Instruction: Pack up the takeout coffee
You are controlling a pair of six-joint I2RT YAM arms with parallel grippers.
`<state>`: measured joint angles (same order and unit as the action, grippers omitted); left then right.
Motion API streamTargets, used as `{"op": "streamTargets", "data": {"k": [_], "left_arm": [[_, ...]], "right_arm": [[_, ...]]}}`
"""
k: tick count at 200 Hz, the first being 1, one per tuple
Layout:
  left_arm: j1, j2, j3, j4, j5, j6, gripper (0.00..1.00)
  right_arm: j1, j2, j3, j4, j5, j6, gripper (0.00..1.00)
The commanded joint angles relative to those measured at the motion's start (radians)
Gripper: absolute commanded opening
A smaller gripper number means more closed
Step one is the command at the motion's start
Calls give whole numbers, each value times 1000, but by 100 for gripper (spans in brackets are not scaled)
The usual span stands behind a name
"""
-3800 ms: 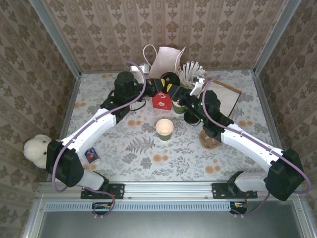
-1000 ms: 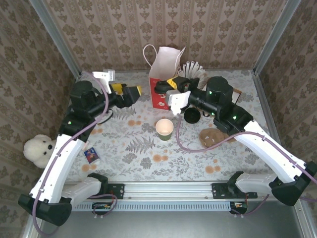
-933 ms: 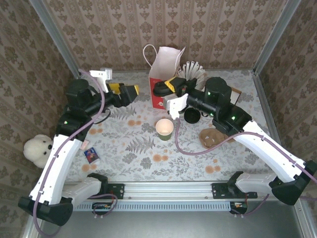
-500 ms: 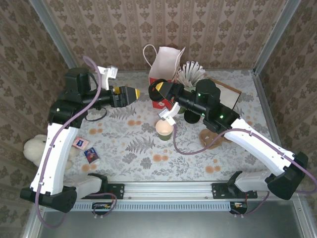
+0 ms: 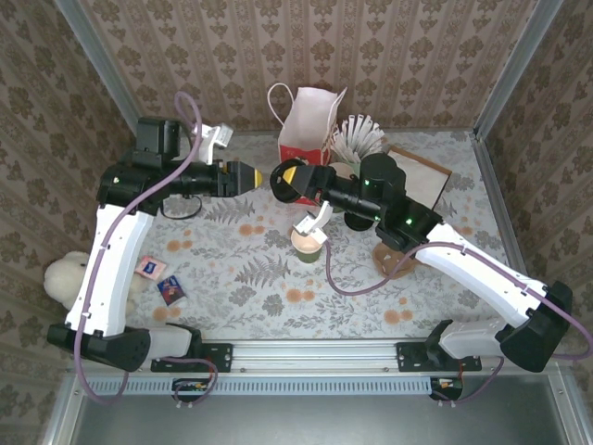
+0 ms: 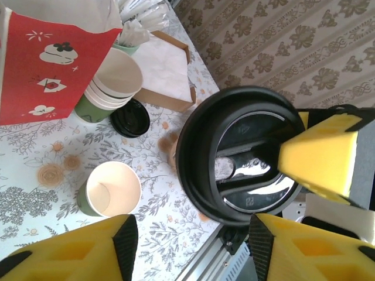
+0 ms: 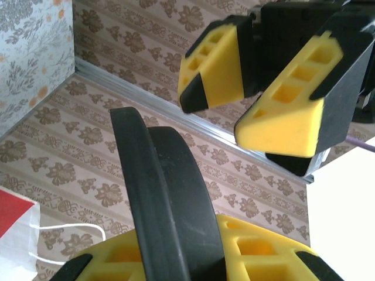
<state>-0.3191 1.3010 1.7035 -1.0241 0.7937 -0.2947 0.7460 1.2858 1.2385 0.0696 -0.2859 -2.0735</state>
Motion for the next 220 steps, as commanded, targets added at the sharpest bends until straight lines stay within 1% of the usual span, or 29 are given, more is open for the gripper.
{"op": "streamTargets", "data": {"k": [1, 27, 52, 65, 86, 109, 137, 153, 180, 196, 220], "left_arm": [[-9, 23, 44, -58, 43, 46, 51], [-27, 49, 56, -74, 58, 73, 47], [-32, 79, 82, -136, 65, 122, 48], [-33, 80, 80, -145, 95, 142, 50], [-37, 80, 72, -152, 132, 181, 49], [-38, 85, 73, -188, 131, 226, 46], [-40, 93, 77, -220, 140, 260, 46], [-41, 93, 79, -241, 126, 281, 47], [-48, 104, 68, -243, 102, 264, 47], [-61, 115, 76, -252, 76, 266, 45], [-61, 129, 78, -240, 82, 260, 43]], "right_arm": [[20, 1, -5, -30, -42, -293, 0], [37, 13, -6, -40, -42, -289, 0], [55, 20, 2, -44, -30, -285, 0], [63, 20, 6, -58, -13, -284, 0], [79, 17, 10, -89, 16, -287, 0], [87, 15, 19, -99, 30, -289, 0], [96, 12, 22, -101, 38, -288, 0], [95, 12, 25, -101, 49, -288, 0], [95, 12, 29, -92, 51, -293, 0], [99, 10, 26, -81, 45, -295, 0], [102, 9, 25, -80, 40, -301, 0]]}}
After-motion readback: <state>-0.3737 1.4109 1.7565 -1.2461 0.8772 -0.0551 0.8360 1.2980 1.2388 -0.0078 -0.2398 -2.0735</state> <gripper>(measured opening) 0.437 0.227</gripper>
